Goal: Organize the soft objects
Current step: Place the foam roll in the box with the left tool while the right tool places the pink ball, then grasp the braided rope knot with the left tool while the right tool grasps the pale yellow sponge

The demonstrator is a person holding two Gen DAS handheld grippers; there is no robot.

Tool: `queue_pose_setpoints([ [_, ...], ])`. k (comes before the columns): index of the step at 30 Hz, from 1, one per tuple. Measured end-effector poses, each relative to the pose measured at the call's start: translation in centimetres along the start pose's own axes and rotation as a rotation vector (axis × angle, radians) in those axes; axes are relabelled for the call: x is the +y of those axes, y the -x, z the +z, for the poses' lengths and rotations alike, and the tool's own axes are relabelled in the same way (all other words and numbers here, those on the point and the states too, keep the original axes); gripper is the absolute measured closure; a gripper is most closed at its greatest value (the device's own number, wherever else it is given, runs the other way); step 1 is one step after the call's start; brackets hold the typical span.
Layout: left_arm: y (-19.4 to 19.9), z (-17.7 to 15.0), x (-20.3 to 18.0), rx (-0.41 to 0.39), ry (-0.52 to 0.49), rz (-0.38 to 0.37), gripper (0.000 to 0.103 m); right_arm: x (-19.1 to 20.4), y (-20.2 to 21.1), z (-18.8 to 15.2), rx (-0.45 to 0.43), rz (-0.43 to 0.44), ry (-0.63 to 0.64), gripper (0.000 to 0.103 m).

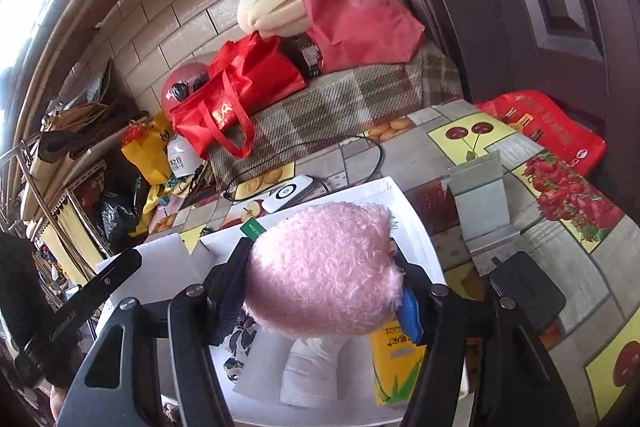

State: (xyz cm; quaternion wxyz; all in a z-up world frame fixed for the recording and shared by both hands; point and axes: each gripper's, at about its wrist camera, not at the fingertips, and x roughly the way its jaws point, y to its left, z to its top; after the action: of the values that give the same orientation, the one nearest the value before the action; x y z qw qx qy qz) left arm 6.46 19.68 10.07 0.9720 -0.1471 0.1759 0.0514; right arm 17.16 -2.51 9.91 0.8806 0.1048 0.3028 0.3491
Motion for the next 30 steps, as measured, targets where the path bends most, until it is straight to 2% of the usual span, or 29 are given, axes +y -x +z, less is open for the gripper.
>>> queue_pose_setpoints([
  [3,-1.0,-0.2,0.5,0.029,0.023,-0.001,0.082,0.4,-2.0,-0.2,0.055,-0.023,0.001,0.04],
  [6,-1.1,-0.3,1.0,0.035,0.041,0.002,0.082,0.5,-3.0,-0.6,0.069,-0.043,0.012,0.037],
  [8,-1.1,-0.2,1.6,0.031,0.068,0.0,0.079,0.1,-3.0,-0.7,0.058,-0.035,-0.001,0.032],
  [9,-0.9,-0.1,1.9,0.028,0.087,0.002,0.075,-0.1,-2.8,-0.8,0.048,-0.027,-0.014,0.02],
  [10,-0.7,0.0,2.2,0.02,0.104,0.006,0.055,-0.4,-2.6,-0.6,0.034,-0.026,-0.024,0.009],
  [11,-0.4,0.1,2.4,0.005,0.116,0.015,0.021,-0.5,-2.2,-0.3,0.016,-0.025,-0.031,0.004],
  [12,-0.1,0.2,2.5,-0.009,0.121,0.025,0.006,-0.5,-1.8,-0.2,-0.005,-0.025,-0.035,0.0],
  [13,0.3,0.3,2.5,-0.026,0.122,0.037,0.0,-0.5,-1.4,0.0,-0.023,-0.026,-0.037,0.0],
  [20,1.8,1.4,2.9,-0.064,0.109,0.049,0.0,0.0,0.5,0.9,-0.095,-0.021,-0.047,0.0],
  [26,5.4,2.5,1.8,-0.12,0.032,0.038,0.0,0.0,4.5,0.8,-0.181,-0.006,-0.039,0.0],
  [30,7.9,1.9,1.2,-0.104,-0.037,0.044,0.0,-0.8,6.4,-0.7,-0.135,-0.012,-0.017,0.0],
])
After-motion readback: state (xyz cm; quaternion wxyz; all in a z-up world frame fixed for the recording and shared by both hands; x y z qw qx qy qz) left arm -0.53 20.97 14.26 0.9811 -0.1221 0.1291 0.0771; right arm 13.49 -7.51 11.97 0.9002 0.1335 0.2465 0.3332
